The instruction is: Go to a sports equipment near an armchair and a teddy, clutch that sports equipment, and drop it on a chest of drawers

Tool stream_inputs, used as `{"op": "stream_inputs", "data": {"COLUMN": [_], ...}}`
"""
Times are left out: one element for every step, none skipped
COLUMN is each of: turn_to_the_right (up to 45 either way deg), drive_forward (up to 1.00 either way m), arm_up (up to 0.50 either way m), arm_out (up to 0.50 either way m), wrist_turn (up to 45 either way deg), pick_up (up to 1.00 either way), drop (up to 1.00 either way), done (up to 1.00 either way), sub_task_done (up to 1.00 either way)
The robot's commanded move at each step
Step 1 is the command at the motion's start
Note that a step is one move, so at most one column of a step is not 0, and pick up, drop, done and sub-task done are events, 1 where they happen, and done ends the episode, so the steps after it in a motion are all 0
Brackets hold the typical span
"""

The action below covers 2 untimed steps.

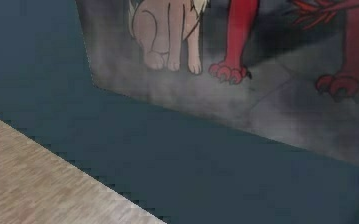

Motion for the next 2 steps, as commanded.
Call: {"op": "stream_inputs", "data": {"turn_to_the_right": [0.0,0.0], "drive_forward": [0.00,0.00], "arm_up": [0.00,0.00], "arm_out": [0.00,0.00], "wrist_turn": [39.0,0.0], "pick_up": [0.00,0.00], "drop": [0.00,1.00], "done": [0.00,0.00], "sub_task_done": [0.00,0.00]}}
